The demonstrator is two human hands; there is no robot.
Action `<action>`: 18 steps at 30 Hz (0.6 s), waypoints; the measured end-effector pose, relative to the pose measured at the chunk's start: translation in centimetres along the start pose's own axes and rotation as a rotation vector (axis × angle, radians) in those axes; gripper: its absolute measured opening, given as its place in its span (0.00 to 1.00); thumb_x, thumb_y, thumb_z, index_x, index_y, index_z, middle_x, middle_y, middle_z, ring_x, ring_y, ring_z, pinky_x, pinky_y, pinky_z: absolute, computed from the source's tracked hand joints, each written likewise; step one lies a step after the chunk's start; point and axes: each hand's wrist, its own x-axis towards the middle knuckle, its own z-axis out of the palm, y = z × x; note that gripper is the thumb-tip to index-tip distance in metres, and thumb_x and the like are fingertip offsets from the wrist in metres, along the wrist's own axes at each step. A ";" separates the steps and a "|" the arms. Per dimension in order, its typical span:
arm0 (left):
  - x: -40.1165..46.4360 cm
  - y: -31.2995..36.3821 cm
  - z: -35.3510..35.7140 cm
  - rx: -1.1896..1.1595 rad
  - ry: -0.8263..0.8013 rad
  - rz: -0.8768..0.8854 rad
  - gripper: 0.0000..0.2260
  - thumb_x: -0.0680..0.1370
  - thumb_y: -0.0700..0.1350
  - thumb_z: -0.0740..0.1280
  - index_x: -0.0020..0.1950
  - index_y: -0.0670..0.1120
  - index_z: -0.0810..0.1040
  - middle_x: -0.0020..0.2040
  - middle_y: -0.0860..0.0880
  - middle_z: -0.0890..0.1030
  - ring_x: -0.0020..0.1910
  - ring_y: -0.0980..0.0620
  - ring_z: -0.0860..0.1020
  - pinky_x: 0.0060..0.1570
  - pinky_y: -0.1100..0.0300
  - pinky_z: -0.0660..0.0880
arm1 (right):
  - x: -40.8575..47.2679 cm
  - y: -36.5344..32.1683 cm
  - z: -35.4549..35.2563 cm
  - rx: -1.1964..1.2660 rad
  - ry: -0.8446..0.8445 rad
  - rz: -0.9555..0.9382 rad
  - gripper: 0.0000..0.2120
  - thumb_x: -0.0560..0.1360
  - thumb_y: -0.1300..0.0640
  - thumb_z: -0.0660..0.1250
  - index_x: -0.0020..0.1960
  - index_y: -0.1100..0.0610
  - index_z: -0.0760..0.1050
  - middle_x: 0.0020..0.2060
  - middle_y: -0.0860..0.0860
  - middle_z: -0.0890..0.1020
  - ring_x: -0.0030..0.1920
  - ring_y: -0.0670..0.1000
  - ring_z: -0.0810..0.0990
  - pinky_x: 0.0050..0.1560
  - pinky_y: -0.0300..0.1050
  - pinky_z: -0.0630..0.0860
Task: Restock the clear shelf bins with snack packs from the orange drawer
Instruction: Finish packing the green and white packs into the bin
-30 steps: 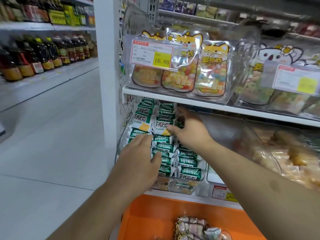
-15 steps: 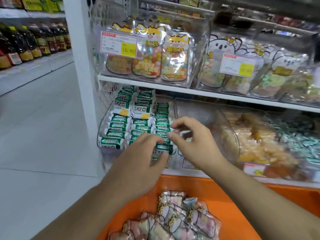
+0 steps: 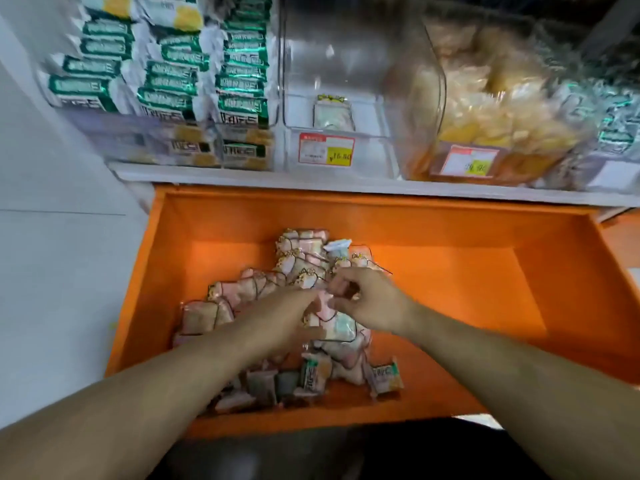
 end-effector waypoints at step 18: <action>5.1 -3.0 9.4 -0.163 -0.276 -0.141 0.16 0.76 0.57 0.76 0.54 0.51 0.74 0.49 0.51 0.79 0.46 0.53 0.77 0.42 0.55 0.75 | -0.6 13.2 3.2 -0.426 -0.496 0.256 0.08 0.77 0.51 0.70 0.54 0.48 0.83 0.50 0.49 0.86 0.49 0.52 0.85 0.53 0.52 0.84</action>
